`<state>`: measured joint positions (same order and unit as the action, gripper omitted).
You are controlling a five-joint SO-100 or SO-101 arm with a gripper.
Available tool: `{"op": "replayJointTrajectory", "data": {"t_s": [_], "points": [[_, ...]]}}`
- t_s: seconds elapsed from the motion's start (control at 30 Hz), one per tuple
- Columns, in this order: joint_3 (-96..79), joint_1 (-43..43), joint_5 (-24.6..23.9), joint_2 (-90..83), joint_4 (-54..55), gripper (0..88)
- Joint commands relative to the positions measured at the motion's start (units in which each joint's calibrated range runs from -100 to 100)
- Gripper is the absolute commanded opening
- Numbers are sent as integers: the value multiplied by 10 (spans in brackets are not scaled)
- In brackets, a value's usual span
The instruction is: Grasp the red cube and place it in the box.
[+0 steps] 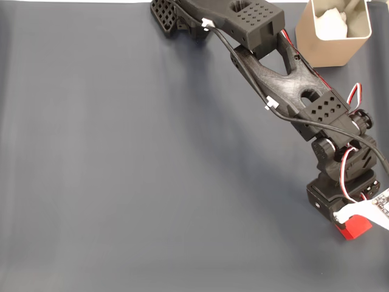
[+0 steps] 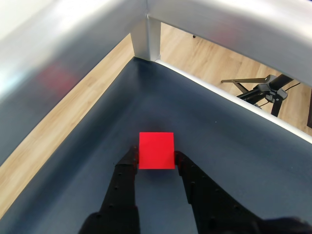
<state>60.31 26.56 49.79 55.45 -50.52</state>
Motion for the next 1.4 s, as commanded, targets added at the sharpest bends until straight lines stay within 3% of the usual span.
{"op": "replayJointTrajectory", "data": {"t_s": [0.0,0.23,0.8,1.37], "points": [[9,2,-4,-41,-19,114],[-54,4,-9,-126,-60,96],[-411,6,-1,-464,-73,84],[-646,88,18,-738,-87,77]]}}
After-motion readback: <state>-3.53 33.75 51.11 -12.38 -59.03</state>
